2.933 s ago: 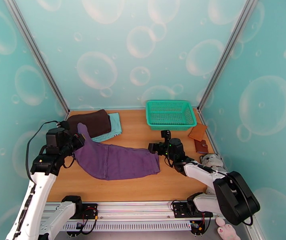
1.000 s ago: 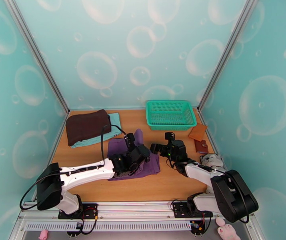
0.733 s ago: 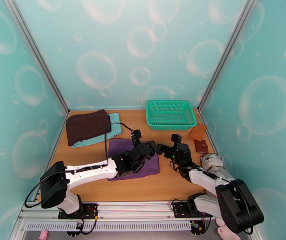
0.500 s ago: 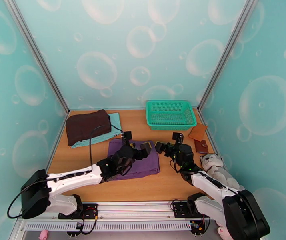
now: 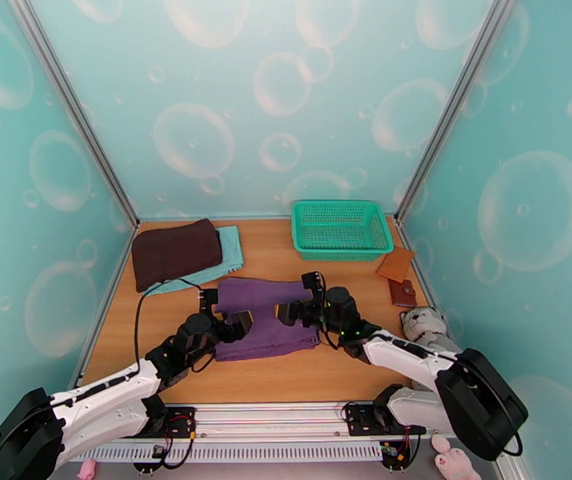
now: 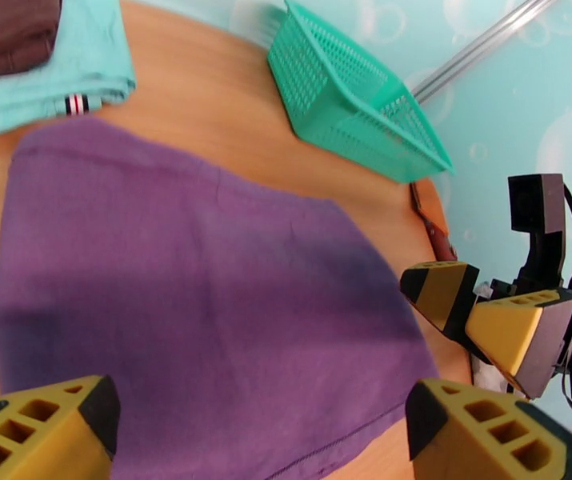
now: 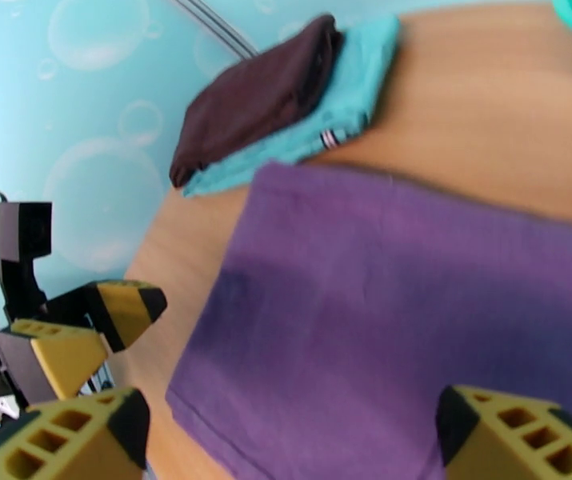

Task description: Fold and stack the trousers

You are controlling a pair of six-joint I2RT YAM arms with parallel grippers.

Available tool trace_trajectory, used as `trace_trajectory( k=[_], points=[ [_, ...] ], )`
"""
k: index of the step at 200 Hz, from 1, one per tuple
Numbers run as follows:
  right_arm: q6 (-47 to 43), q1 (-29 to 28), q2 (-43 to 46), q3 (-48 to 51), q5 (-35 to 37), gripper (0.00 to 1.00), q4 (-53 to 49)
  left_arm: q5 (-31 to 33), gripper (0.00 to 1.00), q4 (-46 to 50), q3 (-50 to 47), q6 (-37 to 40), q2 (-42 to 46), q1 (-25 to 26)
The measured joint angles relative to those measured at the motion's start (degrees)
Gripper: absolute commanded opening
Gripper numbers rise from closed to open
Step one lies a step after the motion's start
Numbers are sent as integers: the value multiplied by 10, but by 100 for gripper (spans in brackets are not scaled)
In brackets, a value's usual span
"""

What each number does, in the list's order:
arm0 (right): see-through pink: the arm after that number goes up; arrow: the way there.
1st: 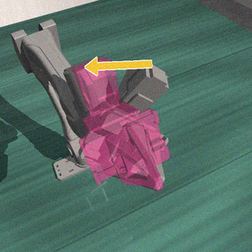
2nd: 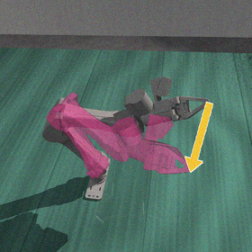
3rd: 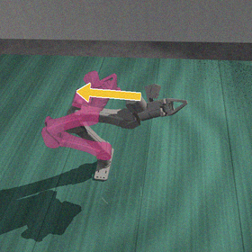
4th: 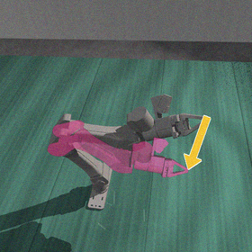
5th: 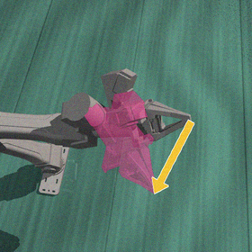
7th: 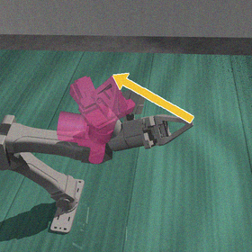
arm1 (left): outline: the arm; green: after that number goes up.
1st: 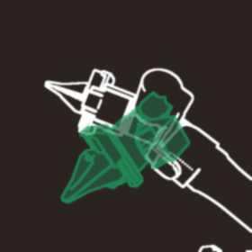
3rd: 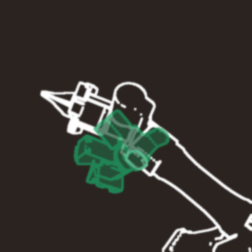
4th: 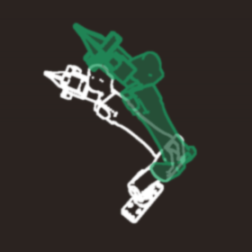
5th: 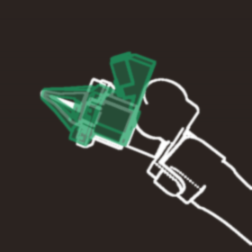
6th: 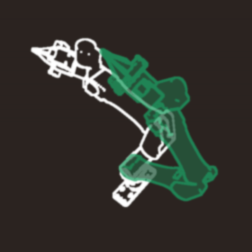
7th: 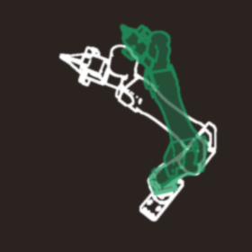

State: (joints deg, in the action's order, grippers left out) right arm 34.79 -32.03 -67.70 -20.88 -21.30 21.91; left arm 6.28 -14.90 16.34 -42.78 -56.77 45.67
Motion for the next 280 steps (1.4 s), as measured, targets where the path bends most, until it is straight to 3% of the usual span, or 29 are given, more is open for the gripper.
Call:
trace_trajectory(
  k=[64, 97, 127, 159, 186, 222, 250, 280],
  points=[
    [59, 3, 144, 100, 69, 99, -78, 6, 99, 25, -50, -68, 5, 0],
    [60, 5, 195, 95, 110, 99, -167, 26, 99, 61, -57, -66, 73, 0],
    [45, -5, 245, 33, 147, 99, -249, 41, 99, 110, -41, -44, 155, 0],
    [-10, -8, 154, -87, 132, 99, -224, 68, 99, 121, 16, 19, 154, -26],
    [-57, 7, 54, -113, 106, 99, -142, 39, 95, 118, 75, 84, 56, -109],
    [-57, 55, -87, -112, 27, 96, -40, -38, 88, 119, 90, 127, -85, -203],
    [-45, 69, -158, -103, -31, 95, 9, -90, 88, 115, 77, 146, -129, -217],
    [-44, 79, -168, -95, -39, 97, 12, -141, 88, 101, 68, 163, -140, -217]
  ],
)
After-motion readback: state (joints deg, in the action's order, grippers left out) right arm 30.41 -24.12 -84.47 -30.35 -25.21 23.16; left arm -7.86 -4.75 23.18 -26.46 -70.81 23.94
